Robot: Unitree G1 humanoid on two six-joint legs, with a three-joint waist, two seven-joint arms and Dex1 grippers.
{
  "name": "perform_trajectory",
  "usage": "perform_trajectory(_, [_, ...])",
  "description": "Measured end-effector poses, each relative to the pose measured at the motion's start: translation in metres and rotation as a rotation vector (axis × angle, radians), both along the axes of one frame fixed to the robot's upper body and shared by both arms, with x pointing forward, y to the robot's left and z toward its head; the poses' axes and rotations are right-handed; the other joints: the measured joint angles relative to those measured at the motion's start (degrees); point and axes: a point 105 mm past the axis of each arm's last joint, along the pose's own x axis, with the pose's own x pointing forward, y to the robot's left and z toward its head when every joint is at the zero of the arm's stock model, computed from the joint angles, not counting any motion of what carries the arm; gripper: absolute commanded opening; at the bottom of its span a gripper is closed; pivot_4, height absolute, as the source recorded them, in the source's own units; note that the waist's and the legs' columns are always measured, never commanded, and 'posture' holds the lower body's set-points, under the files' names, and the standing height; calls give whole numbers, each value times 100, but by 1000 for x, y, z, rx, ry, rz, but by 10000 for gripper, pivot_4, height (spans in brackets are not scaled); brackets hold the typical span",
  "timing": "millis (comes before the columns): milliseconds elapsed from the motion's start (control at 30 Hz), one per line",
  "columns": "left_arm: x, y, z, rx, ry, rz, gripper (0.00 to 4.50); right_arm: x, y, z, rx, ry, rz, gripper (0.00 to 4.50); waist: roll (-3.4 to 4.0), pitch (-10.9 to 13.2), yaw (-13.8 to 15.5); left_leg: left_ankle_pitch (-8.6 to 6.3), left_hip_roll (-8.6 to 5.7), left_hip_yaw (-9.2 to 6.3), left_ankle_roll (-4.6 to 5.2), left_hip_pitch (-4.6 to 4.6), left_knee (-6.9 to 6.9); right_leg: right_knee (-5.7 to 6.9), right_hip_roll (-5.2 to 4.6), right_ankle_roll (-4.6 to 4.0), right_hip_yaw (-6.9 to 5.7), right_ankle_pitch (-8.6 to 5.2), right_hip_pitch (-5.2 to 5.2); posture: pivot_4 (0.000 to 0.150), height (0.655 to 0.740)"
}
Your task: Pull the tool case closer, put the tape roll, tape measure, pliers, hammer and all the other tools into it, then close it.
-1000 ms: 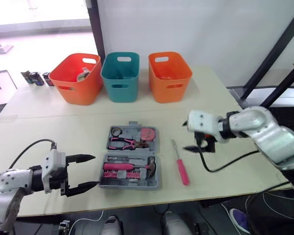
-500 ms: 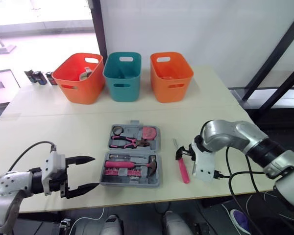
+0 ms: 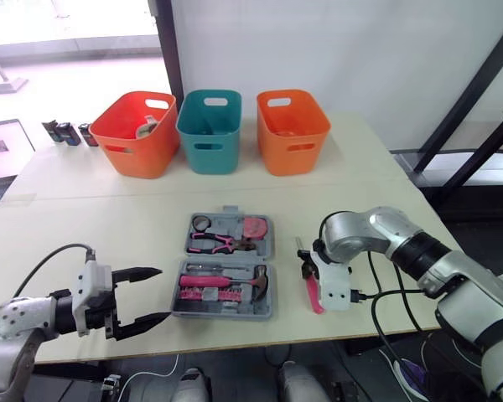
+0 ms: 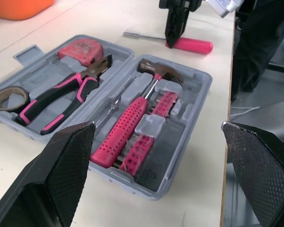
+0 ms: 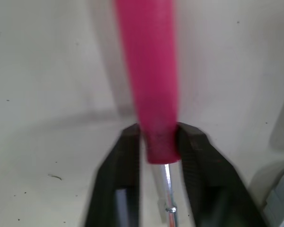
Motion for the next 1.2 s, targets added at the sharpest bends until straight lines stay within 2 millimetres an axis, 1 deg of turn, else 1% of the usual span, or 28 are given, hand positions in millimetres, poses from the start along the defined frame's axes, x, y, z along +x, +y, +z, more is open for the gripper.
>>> perform_trajectory(133, [0, 0, -1, 1, 0, 4, 45000, 1, 5, 3, 49, 8, -34, 2979, 2, 2, -10, 0, 0, 0, 0, 32, -1, 0, 0, -1, 0, -1, 30, 1500, 7400])
perform_trajectory(200, [0, 0, 0, 0, -3, 6, 45000, 4, 9, 16, 147, 16, -119, 2979, 10, 13, -3, 0, 0, -1, 0, 47, -1, 0, -1, -1, 1, -1, 49, 1500, 7400])
perform_trajectory(233, [1, 0, 1, 1, -7, 6, 45000, 5, 9, 29, 210, 18, -190, 2979, 11, 15, 1, 0, 0, -1, 0, 54, -1, 0, -1, -1, 1, -2, 56, 1500, 7400])
perform_trajectory(267, [2, 0, 1, 1, -11, 4, 45000, 7, 6, 41, 275, 24, -298, 2979, 9, 16, 15, 0, 0, -4, 0, 60, -1, -1, -1, 1, 1, -4, 65, 1500, 7400])
perform_trajectory(300, [2, 0, 2, 1, -12, 5, 45000, 7, 2, 52, 342, 54, -448, 2979, 8, 16, 48, -1, -1, -10, 1, 68, -2, -1, 0, 5, 0, -7, 78, 1500, 7400])
perform_trajectory(367, [1, 0, 1, 2, -11, 6, 45000, -2, -6, 67, 445, 186, -744, 2979, 8, 16, 75, -1, -1, -12, 1, 72, -2, -2, 0, 5, 0, -8, 83, 1500, 7400])
perform_trajectory(467, [2, 0, 1, 4, -12, 6, 45000, -12, -5, 80, 574, 437, -1193, 2979, 11, 18, 52, -1, -1, -13, 1, 77, 1, -1, 2, -5, 0, -1, 78, 1500, 7400])
perform_trajectory(500, [2, -1, 1, 3, -14, 7, 45000, -13, -5, 83, 613, 528, -1379, 2979, 11, 18, 29, -1, -1, -13, 1, 78, 5, -1, 1, -11, 0, 3, 76, 1500, 7400])
perform_trajectory(567, [2, -1, 1, 1, -13, 5, 45000, -17, -4, 87, 664, 687, -1693, 2979, 11, 17, 10, -1, -1, -13, 0, 77, 8, -1, 0, -16, 0, 6, 72, 1500, 7400])
perform_trajectory(600, [2, -2, 1, 1, -13, 4, 45000, -20, -3, 88, 677, 762, -1822, 2979, 10, 17, 6, -1, -1, -12, -1, 77, 8, -1, -1, -16, 0, 6, 71, 1500, 7400])
perform_trajectory(633, [4, -2, 2, 1, -17, 0, 45000, -19, -1, 87, 689, 882, -1985, 2979, 6, 14, -3, -2, -1, -12, -1, 77, 7, -1, -1, -16, 0, 6, 70, 1500, 7400])
perform_trajectory(700, [6, -4, 5, 1, -33, -10, 45000, -12, -3, 73, 693, 975, -2187, 2979, 0, 11, -6, -2, -1, -10, -1, 74, 6, -3, -1, -16, -1, 6, 68, 1500, 7400])
perform_trajectory(767, [7, -5, 6, 1, -36, -16, 45000, 1, -15, 49, 718, 964, -2401, 2979, 0, 11, 1, -2, -3, -8, -1, 64, 5, -11, -2, -15, -1, 5, 64, 1500, 7400])
perform_trajectory(833, [8, -5, 6, 1, -31, -20, 45000, 12, -25, 25, 780, 903, -2594, 2979, 2, 12, -5, -2, -3, -7, -1, 33, 1, -15, -1, -11, 0, 7, 39, 1500, 7400])
perform_trajectory(867, [8, -5, 6, 1, -32, -21, 45000, 15, -27, 19, 821, 881, -2638, 2979, 1, 12, -3, -1, -3, -9, -1, 16, 1, -13, 1, -8, -1, 8, 22, 1500, 7400])
perform_trajectory(900, [8, -5, 6, 1, -31, -21, 45000, 20, -26, 14, 887, 854, -2678, 2979, -1, 10, -8, -1, -2, -14, 0, -4, 0, -5, 5, 23, -2, 22, 1, 1500, 7400])
perform_trajectory(967, [9, -7, 7, 0, -35, -28, 45000, 24, -19, 6, 1000, 814, -2725, 2979, -1, 9, -22, 0, 1, -18, 1, -21, -7, 5, 12, 49, -2, 37, -27, 1500, 7400])
perform_trajectory(1000, [9, -7, 6, 0, -33, -30, 45000, 24, -16, 3, 1054, 789, -2745, 2979, -1, 9, -30, 0, 2, -19, 1, -21, -10, 12, 15, 49, -2, 37, -29, 1500, 7400])
perform_trajectory(1133, [8, -6, 5, 2, -25, -28, 45000, 22, -12, 2, 1259, 689, -2774, 2979, -9, 4, -59, 1, 4, -23, 0, -15, 0, 20, 19, 44, -2, 37, -26, 1500, 7400])
perform_trajectory(1167, [7, -6, 4, 3, -22, -27, 45000, 20, -13, 3, 1312, 662, -2775, 13398, -13, 1, -58, 3, 4, -23, -2, -13, 4, 20, 19, 17, -2, 29, -24, 1500, 7400])
perform_trajectory(1200, [6, -5, 3, 4, -18, -25, 45000, 16, -12, 0, -1330, -636, 2765, 16606, -15, -1, -58, 4, 4, -24, -3, -12, 8, 20, 19, 12, -1, 30, -23, 1500, 7400])
